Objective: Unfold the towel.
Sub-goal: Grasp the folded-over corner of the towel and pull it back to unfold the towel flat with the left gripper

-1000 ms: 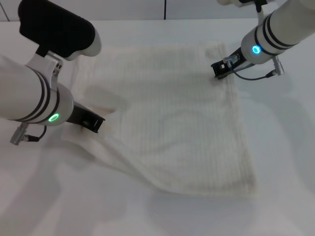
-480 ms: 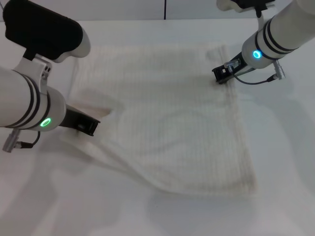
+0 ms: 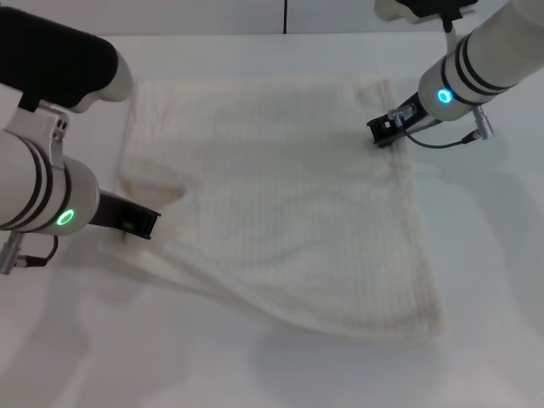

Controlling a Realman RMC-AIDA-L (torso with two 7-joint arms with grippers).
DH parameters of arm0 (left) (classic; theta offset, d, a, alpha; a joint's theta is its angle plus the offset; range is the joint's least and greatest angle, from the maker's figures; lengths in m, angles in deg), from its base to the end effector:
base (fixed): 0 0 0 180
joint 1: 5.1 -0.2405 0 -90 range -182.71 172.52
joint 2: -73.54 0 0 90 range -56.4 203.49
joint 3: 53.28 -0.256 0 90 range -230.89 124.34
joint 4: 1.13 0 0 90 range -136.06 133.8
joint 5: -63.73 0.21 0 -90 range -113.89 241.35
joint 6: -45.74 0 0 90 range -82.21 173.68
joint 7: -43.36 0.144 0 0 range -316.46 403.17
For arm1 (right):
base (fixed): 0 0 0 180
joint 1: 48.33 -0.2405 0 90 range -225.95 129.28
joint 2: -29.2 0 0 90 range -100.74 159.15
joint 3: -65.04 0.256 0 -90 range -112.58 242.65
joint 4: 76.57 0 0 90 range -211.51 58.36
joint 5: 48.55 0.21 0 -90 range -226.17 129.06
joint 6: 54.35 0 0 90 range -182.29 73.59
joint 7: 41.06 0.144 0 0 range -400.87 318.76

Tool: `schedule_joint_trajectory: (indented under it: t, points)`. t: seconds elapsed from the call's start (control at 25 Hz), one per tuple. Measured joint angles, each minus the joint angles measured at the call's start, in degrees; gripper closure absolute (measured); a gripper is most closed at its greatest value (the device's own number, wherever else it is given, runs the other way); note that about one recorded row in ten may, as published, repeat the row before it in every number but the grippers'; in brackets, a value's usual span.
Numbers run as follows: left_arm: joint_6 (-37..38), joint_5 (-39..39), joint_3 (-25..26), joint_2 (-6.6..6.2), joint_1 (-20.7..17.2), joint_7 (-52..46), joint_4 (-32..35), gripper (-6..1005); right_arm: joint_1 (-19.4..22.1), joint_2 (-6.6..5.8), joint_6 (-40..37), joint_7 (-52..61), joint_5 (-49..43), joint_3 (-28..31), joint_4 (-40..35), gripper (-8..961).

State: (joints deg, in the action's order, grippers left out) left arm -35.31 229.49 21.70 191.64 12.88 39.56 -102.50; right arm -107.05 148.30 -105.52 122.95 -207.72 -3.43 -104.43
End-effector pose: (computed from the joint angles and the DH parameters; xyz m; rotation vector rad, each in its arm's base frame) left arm -0.1718 0.3052 -0.0103 -2.1597 -1.0485 0.3965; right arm 0.2035 0.4485 -0.0541 -2.1458 1.2493 -0.3300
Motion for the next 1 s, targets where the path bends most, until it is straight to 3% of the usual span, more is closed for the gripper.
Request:
schedule_joint_trajectory:
  t: [0.44, 1.0]
  points:
    - [0.47, -0.05, 0.01, 0.03, -3.94, -3.0, -0.24, 972, 0.74, -0.16, 0.09, -0.74, -0.01, 0.0, -0.06, 953]
    - [0.69, -0.18, 0.27, 0.05, -5.93, -5.12, 0.25, 967, 0.81, -0.27, 0.03, -1.67, -0.1, -0.01, -0.08, 953]
